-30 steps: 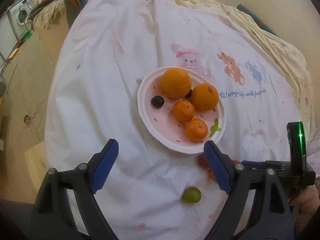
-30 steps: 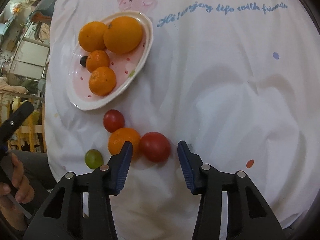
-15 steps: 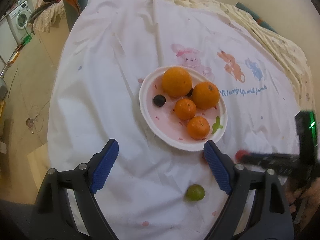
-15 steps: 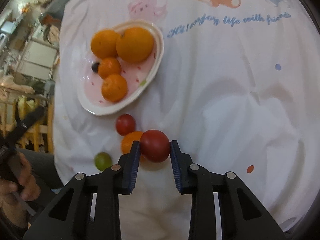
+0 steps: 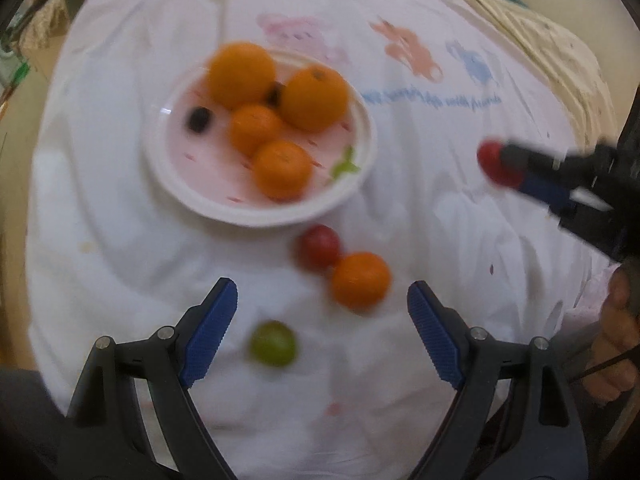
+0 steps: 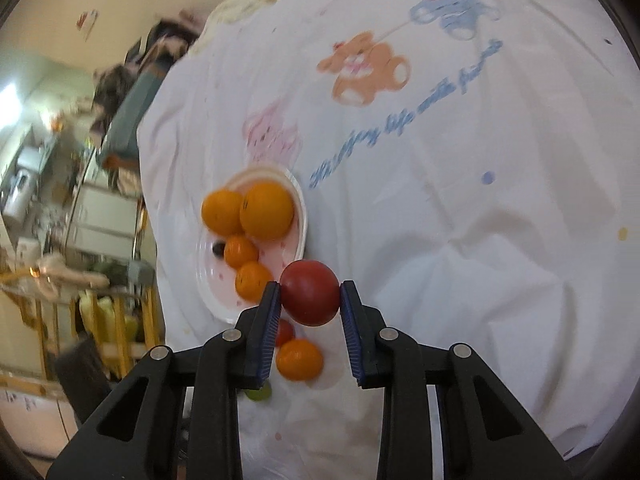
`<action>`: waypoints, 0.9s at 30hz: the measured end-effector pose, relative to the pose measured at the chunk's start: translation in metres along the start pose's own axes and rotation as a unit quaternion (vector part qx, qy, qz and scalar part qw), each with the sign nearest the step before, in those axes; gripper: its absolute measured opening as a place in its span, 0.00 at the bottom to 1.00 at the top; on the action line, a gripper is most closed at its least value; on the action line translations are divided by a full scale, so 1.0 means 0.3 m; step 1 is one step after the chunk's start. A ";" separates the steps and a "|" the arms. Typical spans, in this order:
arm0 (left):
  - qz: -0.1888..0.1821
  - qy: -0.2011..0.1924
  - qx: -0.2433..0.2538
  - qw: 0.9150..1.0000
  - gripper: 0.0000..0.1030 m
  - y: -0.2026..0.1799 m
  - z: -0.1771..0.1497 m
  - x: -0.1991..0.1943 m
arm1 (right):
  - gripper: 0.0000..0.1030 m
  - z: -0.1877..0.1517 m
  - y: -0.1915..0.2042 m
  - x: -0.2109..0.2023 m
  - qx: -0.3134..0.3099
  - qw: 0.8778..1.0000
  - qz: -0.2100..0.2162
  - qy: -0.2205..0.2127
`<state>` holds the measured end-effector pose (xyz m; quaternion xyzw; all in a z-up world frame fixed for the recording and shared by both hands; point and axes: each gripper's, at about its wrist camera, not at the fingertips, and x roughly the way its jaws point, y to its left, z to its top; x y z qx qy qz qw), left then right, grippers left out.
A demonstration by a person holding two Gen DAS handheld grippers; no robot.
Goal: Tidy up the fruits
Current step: 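Grasp the large red tomato with the right tool while the left tool grasps a mandarin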
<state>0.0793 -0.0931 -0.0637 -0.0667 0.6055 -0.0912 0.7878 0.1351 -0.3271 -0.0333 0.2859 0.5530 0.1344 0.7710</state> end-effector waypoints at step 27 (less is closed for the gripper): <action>0.005 0.008 0.014 1.000 0.35 -0.075 -0.018 -0.043 | 0.31 0.015 0.027 -0.006 -0.006 1.000 0.031 -0.005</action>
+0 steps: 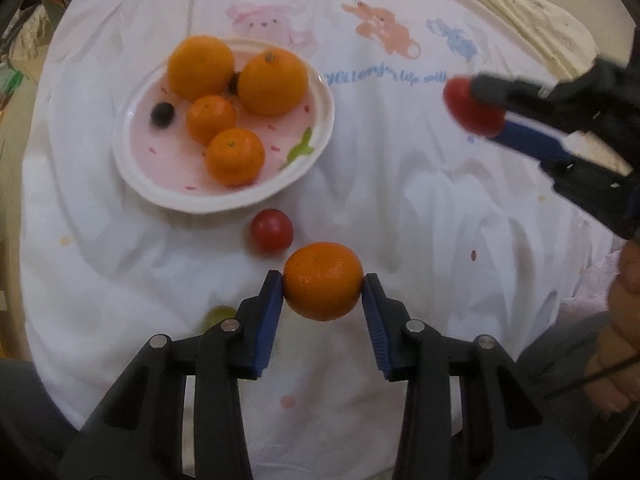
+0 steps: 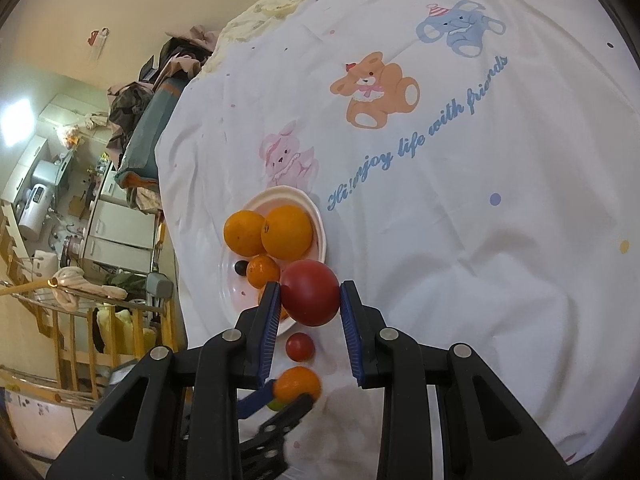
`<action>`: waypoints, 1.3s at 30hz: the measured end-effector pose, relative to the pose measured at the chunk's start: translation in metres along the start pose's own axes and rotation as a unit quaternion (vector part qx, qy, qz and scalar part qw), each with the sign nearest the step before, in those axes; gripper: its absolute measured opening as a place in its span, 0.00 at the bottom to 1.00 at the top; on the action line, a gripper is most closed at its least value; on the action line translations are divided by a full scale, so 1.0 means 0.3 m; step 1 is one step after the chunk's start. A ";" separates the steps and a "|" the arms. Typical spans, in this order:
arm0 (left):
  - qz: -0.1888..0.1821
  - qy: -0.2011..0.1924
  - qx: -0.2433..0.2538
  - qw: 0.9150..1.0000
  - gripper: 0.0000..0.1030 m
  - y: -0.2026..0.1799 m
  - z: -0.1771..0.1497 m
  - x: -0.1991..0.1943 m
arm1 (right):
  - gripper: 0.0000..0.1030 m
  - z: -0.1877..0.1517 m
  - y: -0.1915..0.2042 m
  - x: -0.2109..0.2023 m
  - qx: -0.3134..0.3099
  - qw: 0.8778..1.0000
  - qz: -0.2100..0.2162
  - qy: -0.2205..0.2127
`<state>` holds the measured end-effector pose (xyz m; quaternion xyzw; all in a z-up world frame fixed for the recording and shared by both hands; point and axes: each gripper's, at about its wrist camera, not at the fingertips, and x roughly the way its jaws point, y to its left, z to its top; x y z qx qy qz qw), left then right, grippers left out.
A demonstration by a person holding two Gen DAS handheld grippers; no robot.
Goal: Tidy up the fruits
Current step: 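Grasp the large red tomato with the right tool while the left tool grasps a mandarin, then lower the tomato and mandarin onto the plate and open both tools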
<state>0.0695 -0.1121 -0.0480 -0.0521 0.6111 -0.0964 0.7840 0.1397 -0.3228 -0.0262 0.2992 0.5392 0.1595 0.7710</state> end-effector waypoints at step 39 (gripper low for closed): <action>0.075 -0.091 -0.015 0.993 0.35 0.381 0.363 -0.078 | 0.31 0.140 0.172 0.206 -0.104 0.994 -0.003 0.025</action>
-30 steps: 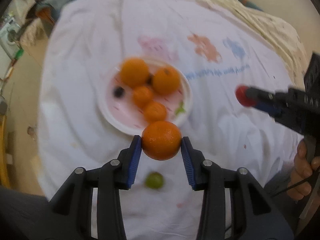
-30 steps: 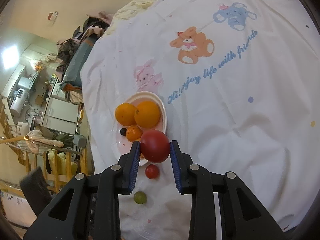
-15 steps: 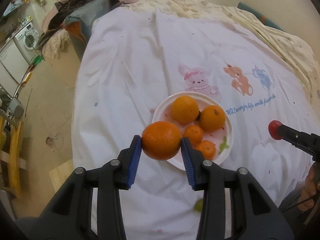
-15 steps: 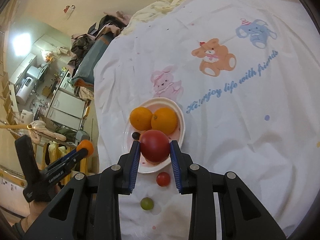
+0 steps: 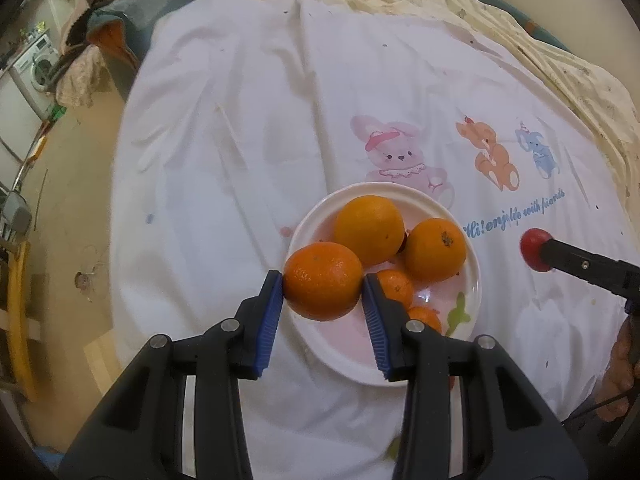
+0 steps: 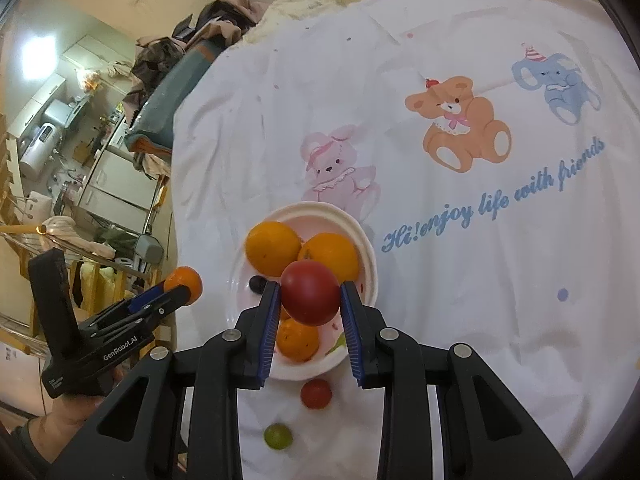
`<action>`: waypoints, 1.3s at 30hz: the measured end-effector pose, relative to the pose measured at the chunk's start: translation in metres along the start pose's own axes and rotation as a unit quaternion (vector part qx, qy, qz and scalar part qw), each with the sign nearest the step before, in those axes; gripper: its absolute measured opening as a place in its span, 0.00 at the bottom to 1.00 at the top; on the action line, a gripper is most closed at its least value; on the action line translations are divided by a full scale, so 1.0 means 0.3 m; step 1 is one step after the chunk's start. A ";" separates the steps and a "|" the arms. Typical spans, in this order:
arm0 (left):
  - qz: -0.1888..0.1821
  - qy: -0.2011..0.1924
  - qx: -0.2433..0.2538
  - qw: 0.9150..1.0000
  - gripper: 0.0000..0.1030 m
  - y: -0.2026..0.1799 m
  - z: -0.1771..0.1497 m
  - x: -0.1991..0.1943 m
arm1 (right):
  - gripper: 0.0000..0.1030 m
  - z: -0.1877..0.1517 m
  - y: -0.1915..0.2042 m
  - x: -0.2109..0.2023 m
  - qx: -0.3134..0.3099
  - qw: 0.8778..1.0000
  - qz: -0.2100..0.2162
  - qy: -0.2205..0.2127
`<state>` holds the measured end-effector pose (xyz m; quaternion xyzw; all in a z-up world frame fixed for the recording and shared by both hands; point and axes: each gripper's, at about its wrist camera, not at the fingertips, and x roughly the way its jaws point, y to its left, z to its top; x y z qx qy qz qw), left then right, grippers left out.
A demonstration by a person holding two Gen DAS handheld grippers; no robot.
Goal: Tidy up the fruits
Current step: 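Lower the tomato and mandarin onto the plate and open both tools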
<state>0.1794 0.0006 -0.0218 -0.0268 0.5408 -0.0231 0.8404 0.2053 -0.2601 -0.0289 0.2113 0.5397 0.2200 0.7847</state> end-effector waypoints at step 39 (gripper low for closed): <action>-0.027 0.057 -0.009 0.998 0.37 -0.024 -0.065 0.161 | 0.66 -0.083 -0.009 0.192 0.025 0.997 0.021 0.074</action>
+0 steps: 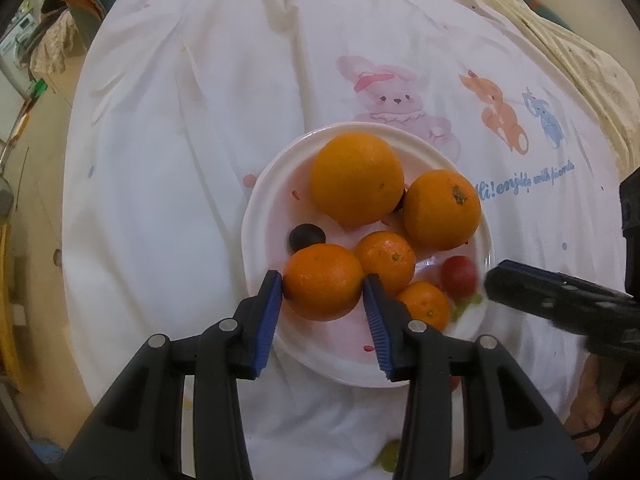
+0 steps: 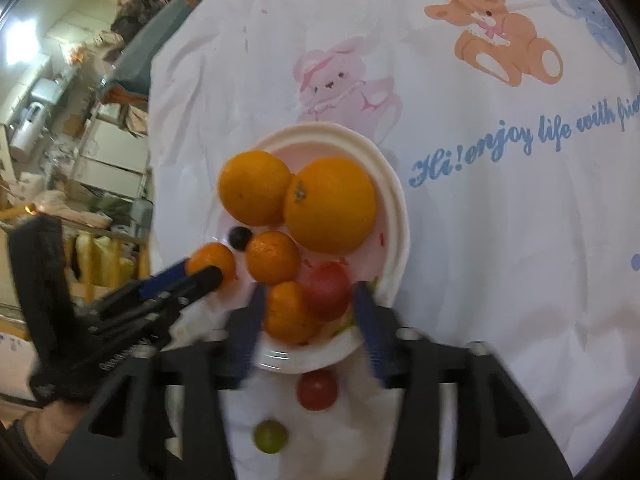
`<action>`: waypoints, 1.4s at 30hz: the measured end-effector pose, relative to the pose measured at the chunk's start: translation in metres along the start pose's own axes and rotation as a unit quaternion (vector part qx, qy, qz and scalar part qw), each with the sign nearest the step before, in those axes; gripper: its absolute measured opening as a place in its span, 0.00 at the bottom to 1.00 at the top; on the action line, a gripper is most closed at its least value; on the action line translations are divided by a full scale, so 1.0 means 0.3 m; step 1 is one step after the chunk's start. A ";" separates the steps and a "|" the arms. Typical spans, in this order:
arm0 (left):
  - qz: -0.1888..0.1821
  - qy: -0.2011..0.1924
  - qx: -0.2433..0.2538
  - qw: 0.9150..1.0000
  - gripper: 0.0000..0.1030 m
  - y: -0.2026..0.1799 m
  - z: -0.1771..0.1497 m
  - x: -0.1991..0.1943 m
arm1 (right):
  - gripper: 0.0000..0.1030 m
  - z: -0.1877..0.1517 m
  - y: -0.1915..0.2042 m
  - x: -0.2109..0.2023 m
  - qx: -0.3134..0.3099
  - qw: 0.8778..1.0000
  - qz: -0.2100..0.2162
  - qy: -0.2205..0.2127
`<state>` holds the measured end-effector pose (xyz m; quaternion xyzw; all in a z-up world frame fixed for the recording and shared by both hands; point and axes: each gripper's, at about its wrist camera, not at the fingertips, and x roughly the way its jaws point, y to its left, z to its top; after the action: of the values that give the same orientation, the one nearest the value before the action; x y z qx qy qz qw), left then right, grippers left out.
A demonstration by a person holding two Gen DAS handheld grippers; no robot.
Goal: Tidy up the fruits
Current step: 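Lower the tomato and mandarin onto the plate and open both tools, then withdraw both tools toward the red cherry tomato and small green fruit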
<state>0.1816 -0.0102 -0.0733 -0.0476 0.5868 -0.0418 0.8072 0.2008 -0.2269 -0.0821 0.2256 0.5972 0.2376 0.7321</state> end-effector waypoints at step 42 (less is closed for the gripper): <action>0.024 -0.107 0.029 0.994 0.86 -0.024 -0.124 -0.273 | 0.92 -0.079 0.072 -0.261 -0.037 0.993 -0.049 -0.096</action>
<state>0.1210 -0.0082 -0.0065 -0.0144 0.4970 -0.0336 0.8670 0.1621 -0.2570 -0.0131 0.1909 0.5249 0.2005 0.8049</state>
